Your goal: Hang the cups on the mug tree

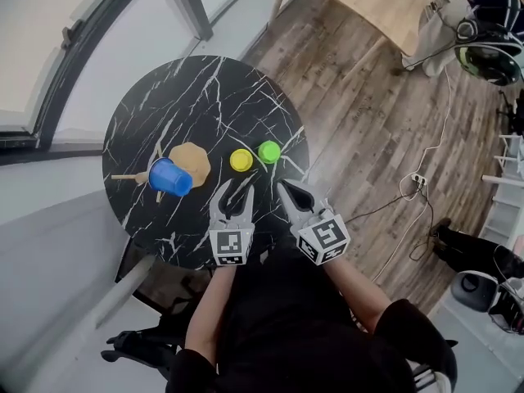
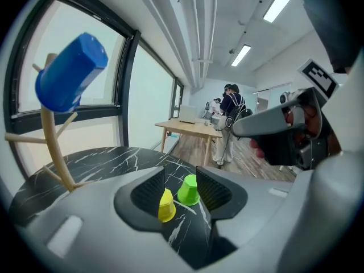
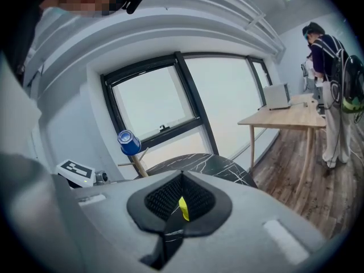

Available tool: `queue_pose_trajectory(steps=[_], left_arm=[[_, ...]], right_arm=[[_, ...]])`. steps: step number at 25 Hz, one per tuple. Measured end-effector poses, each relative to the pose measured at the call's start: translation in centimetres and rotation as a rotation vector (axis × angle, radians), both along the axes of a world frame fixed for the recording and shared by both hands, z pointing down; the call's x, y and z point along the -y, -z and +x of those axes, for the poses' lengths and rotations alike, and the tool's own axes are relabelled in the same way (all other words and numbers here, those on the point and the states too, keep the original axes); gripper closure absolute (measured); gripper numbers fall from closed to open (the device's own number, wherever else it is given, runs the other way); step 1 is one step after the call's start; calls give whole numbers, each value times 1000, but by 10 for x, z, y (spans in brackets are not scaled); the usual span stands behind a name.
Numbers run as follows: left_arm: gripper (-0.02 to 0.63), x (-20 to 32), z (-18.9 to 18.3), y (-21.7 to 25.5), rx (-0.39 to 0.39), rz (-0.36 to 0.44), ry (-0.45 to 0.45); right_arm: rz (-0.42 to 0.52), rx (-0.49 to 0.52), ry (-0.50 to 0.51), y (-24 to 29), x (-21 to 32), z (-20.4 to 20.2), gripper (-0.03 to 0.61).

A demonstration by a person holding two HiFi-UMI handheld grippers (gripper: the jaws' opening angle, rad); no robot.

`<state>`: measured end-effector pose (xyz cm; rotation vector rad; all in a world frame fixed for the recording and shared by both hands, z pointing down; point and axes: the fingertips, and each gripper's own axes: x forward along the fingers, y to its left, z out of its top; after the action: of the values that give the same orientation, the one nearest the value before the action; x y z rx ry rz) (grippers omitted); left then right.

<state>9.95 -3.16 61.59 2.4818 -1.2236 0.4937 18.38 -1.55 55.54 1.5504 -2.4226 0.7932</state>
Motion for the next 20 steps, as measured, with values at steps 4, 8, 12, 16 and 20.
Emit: queue_pose_trajectory(steps=[4, 8, 12, 16, 20], left_arm=[[426, 11, 1, -29, 33, -34, 31], [395, 19, 1, -57, 55, -75, 71], [362, 27, 1, -83, 70, -112, 100], [351, 35, 4, -103, 78, -141, 114], [347, 41, 5, -116, 92, -156, 126]], right_arm=[[-18, 2, 5, -9, 8, 4, 580], [-36, 2, 11, -18, 12, 4, 580], [-61, 3, 5, -27, 13, 7, 580], [-83, 6, 2, -35, 15, 12, 580], [-98, 3, 7, -43, 15, 14, 580]])
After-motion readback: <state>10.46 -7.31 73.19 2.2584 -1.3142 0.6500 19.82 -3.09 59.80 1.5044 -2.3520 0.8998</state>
